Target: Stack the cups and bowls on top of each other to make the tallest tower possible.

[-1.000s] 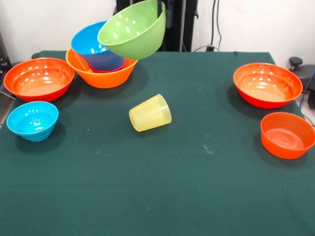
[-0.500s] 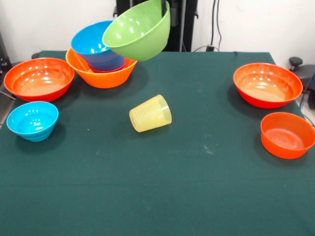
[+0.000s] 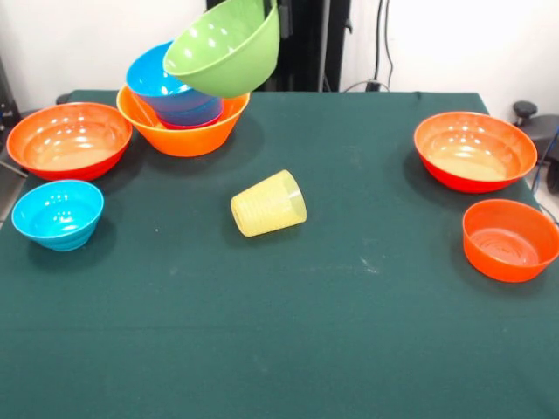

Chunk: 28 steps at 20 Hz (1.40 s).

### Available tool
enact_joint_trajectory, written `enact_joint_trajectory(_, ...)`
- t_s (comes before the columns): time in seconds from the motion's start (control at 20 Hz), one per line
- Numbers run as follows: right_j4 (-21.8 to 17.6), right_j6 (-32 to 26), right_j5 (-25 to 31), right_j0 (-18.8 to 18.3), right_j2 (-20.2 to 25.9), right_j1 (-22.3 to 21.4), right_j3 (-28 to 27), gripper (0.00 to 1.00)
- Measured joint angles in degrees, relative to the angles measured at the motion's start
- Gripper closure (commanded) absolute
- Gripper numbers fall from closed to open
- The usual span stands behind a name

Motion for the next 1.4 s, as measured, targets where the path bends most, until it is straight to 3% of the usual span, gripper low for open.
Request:
enact_joint_trajectory(0.6,-0.55,0.0,0.0,-4.64,4.26,0.41,2.93,1.0)
enact_joint_trajectory(1.05,-3.64,0.0,0.0,-7.93,7.14,1.11,3.87,1.0)
enact_joint_trajectory(1.4,-6.85,0.0,0.0,-12.49,8.21,3.59,4.71,1.0)
